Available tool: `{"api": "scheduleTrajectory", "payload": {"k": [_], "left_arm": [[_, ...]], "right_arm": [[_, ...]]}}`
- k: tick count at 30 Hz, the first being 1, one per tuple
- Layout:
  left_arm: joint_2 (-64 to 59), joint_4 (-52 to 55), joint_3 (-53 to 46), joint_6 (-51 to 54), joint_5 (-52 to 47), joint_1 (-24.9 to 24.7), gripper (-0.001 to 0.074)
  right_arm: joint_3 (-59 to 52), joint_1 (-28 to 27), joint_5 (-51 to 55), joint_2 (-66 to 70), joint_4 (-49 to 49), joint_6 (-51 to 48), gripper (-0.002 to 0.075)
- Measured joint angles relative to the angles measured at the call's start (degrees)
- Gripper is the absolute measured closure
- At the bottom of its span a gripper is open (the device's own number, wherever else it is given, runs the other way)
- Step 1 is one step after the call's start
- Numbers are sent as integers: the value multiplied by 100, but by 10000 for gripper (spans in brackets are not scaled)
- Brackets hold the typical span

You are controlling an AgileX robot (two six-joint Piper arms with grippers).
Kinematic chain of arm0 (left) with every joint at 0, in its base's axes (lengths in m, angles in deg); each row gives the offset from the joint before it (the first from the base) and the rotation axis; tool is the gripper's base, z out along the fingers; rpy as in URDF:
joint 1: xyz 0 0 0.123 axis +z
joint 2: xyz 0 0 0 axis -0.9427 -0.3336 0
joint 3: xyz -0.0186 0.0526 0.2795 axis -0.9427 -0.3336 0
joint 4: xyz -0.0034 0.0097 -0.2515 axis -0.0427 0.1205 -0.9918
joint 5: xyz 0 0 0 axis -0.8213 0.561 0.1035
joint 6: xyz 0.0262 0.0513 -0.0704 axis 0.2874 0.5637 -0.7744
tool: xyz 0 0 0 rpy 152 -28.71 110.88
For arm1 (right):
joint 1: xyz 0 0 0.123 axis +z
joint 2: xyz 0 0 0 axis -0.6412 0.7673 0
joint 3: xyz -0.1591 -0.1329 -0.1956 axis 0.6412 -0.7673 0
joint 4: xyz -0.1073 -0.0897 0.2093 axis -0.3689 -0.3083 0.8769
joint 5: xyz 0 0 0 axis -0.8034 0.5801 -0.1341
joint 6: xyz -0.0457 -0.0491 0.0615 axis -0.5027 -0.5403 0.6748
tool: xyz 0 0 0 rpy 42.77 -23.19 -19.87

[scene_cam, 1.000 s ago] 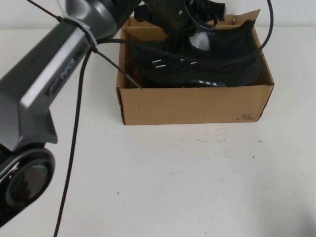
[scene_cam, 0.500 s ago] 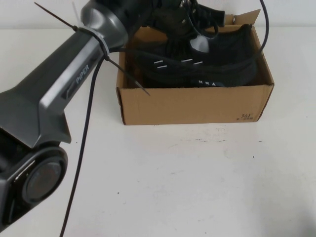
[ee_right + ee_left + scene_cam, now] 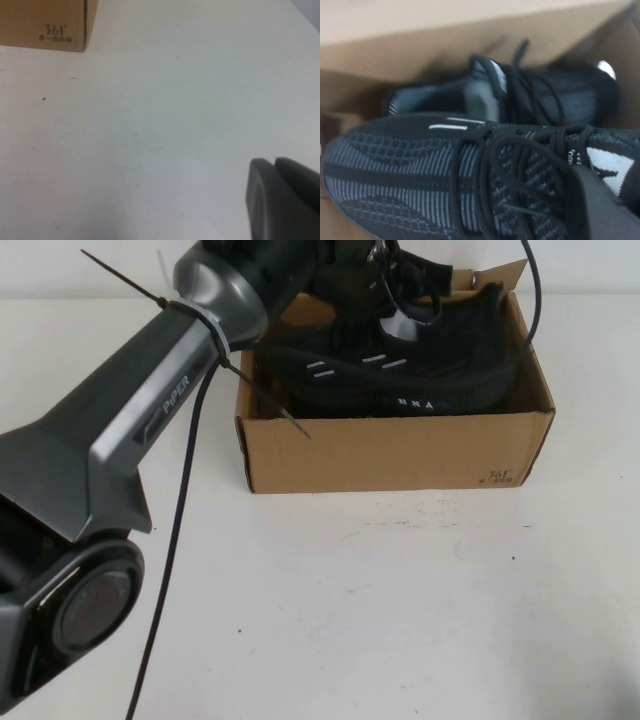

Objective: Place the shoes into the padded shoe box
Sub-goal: Place the shoe in the shoe box

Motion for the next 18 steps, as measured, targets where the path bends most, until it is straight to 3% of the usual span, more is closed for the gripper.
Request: {"api": "scheduleTrajectory", "payload": {"k": [8, 18], "left_arm": [[-151, 323, 0, -113, 202, 0, 732], [-298, -125, 0, -76, -35, -96, 732]], "right_arm": [[0, 0, 0, 0, 0, 0, 734], [0, 0, 0, 0, 0, 0, 734]]}}
